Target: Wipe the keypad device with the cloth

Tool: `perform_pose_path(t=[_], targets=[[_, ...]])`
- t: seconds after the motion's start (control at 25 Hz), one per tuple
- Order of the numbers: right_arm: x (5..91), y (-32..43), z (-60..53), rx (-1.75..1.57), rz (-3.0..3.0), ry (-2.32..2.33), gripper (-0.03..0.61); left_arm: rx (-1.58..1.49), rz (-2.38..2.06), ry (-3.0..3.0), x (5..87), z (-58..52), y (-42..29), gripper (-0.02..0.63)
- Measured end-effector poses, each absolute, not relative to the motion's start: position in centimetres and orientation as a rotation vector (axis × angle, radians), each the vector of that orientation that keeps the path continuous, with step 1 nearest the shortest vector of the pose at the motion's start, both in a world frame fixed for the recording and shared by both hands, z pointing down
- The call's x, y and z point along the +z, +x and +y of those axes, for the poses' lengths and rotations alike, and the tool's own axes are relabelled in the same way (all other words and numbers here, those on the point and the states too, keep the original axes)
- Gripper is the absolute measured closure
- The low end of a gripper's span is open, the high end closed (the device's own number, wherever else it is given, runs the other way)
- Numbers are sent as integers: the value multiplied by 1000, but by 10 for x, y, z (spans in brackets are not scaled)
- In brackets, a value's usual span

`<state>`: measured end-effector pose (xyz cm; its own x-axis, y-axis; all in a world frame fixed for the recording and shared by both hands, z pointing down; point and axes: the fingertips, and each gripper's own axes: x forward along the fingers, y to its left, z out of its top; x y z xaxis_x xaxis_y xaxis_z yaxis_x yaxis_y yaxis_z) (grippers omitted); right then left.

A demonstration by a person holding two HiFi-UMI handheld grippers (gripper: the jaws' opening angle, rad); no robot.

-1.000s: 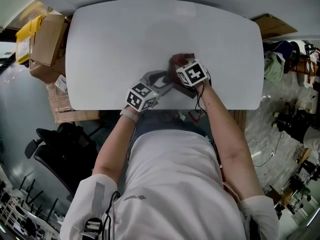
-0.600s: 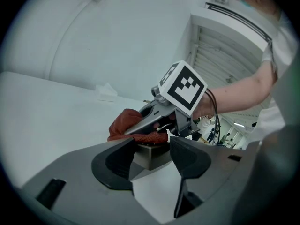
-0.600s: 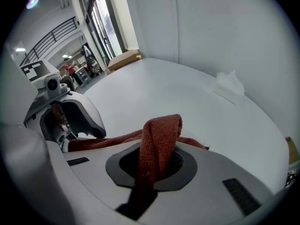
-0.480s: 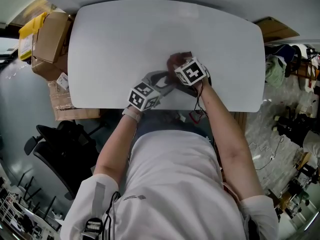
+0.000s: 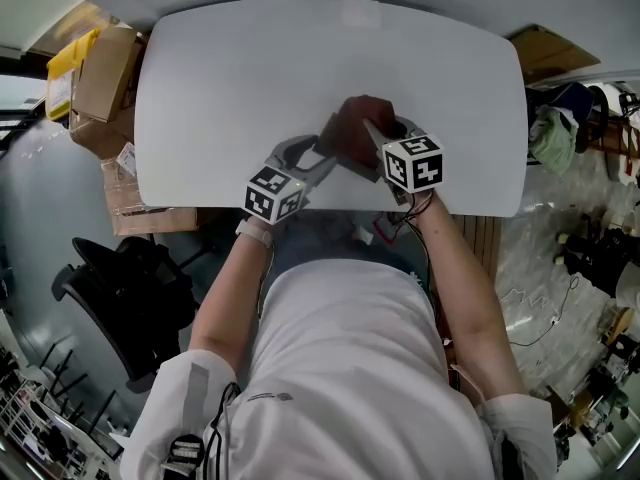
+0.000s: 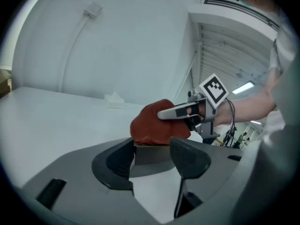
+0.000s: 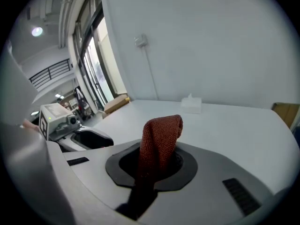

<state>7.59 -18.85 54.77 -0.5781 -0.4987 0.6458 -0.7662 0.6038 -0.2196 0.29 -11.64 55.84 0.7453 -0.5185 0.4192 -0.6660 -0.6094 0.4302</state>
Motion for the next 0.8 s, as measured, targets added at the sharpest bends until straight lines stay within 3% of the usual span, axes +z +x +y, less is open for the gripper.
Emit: perform_pose_path(t=[0.36,0.8], targets=[[470,133,-125,707,-2613,988,525,167,-1172,2377,482,-71,26,396],[423,109,-40,694,-2836,831,525,112,-1503,2362,398,19,17,575]])
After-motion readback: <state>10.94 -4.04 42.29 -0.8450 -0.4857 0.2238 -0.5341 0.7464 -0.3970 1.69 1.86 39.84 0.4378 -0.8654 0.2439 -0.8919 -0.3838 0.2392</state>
